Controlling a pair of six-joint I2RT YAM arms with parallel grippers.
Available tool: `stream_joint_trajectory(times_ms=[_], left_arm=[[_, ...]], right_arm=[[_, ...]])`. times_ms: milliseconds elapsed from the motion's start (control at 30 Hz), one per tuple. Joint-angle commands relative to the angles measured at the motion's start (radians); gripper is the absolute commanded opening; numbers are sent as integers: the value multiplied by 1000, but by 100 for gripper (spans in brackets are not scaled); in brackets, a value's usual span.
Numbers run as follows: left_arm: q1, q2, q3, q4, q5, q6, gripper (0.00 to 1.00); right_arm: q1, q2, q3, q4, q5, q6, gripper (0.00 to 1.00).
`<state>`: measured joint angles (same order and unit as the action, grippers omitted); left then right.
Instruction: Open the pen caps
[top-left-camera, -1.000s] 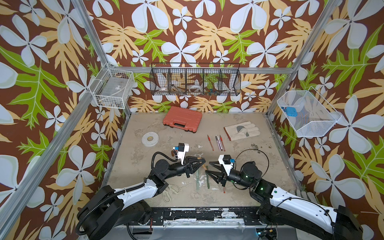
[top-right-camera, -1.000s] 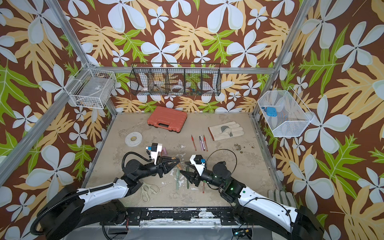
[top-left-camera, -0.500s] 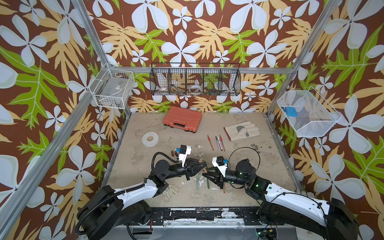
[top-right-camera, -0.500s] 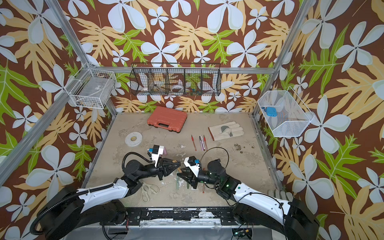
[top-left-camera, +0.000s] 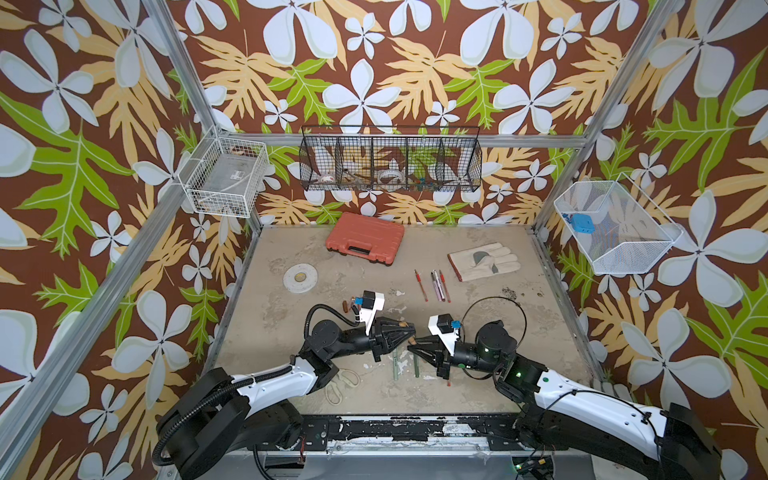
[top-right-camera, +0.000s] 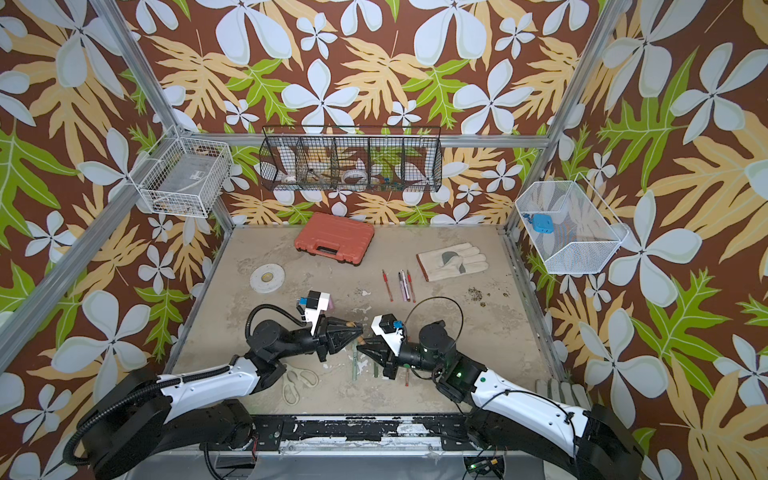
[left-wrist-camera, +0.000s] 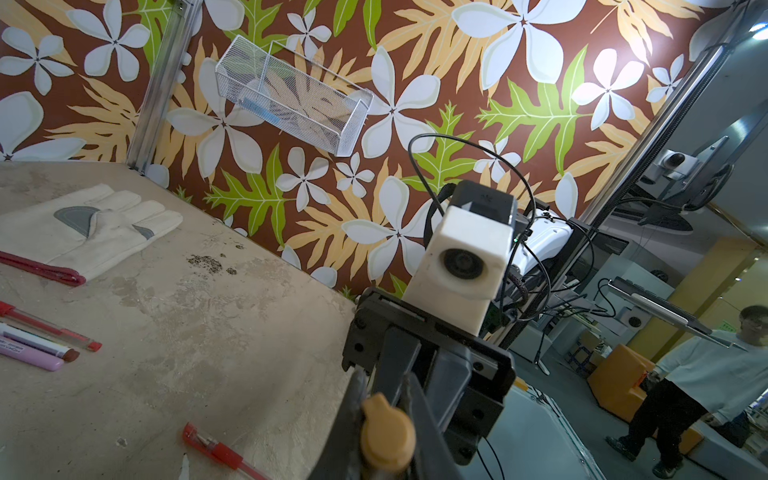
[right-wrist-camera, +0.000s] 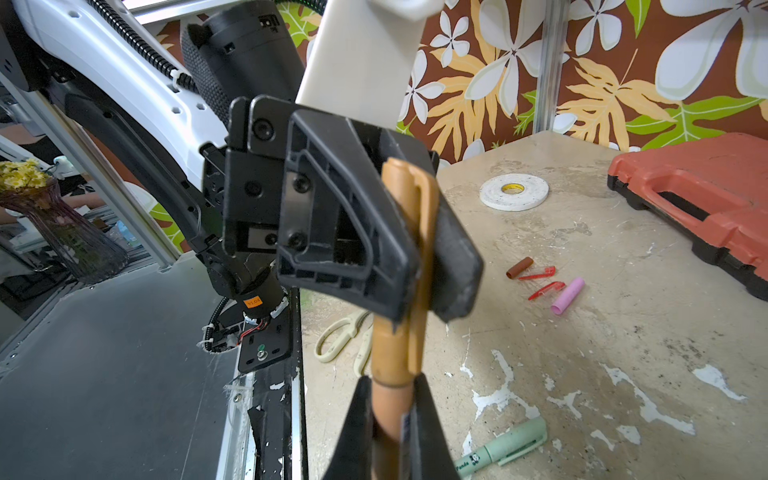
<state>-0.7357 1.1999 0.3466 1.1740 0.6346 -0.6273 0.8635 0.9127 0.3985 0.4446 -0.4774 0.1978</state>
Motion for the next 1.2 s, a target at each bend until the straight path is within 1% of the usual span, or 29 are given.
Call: stream_joint_trajectory(times_ms=[0, 200, 333, 567, 700, 1000, 1167], left_arm=[[2, 1, 2, 17, -25, -32, 0], [3, -9, -4, 3, -64, -31, 0], [3, -35, -30, -2, -152, -30, 0], [4, -59, -89, 74, -244, -32, 0], [3, -75, -107, 96, -266, -29, 0], [2, -113, -111, 57, -291, -22, 0], [6, -146, -102, -24, -327, -24, 0]], right_arm=[[0, 2, -1, 13, -1, -48, 0], [2, 19, -1, 17, 4, -52, 0], [2, 25, -1, 20, 20, -54, 0], [12, 41, 4, 10, 45, -61, 0], [14, 48, 6, 6, 46, -62, 0], [20, 73, 14, -11, 41, -69, 0], [23, 108, 28, -23, 20, -73, 0]])
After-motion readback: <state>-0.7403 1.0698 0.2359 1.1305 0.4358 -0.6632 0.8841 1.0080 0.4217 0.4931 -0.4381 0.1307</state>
